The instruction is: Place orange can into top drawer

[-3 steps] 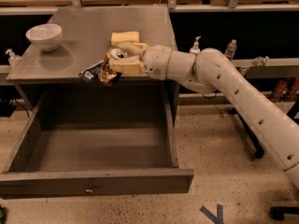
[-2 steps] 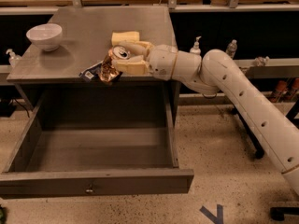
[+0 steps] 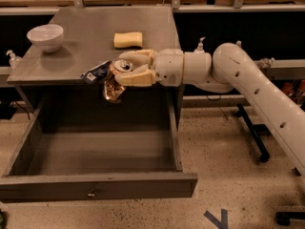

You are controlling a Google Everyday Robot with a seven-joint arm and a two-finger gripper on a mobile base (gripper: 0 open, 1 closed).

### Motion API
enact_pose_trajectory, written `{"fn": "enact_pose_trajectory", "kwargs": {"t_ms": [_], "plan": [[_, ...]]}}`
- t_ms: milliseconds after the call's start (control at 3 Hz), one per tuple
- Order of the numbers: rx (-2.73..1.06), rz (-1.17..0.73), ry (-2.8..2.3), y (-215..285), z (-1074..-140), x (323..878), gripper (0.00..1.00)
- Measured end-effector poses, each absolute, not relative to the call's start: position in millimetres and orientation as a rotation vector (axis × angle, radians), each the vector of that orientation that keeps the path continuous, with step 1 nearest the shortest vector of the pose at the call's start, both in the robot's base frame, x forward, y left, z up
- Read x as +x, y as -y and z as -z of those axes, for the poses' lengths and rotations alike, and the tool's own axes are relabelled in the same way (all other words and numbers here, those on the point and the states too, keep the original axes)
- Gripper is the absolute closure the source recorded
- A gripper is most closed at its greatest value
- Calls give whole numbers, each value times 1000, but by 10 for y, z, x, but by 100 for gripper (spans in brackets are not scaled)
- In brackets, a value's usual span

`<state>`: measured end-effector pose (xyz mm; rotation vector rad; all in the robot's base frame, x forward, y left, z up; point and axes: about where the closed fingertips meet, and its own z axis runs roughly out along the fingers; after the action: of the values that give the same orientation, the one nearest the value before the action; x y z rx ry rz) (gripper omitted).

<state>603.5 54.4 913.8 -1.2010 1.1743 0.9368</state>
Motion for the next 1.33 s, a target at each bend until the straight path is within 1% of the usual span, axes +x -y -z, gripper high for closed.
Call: {"fn": "enact_pose_trajectory", "kwargs": {"t_ms": [333, 667, 1000, 1333], "plan": [[-1213, -951, -1179, -554, -9129, 5992, 100], [-1195, -927, -1221, -462, -8782, 5917, 100], [-1195, -868, -1260, -215, -8359, 5787, 100], [-1264, -813, -1329, -104, -7995, 5710, 100]]}}
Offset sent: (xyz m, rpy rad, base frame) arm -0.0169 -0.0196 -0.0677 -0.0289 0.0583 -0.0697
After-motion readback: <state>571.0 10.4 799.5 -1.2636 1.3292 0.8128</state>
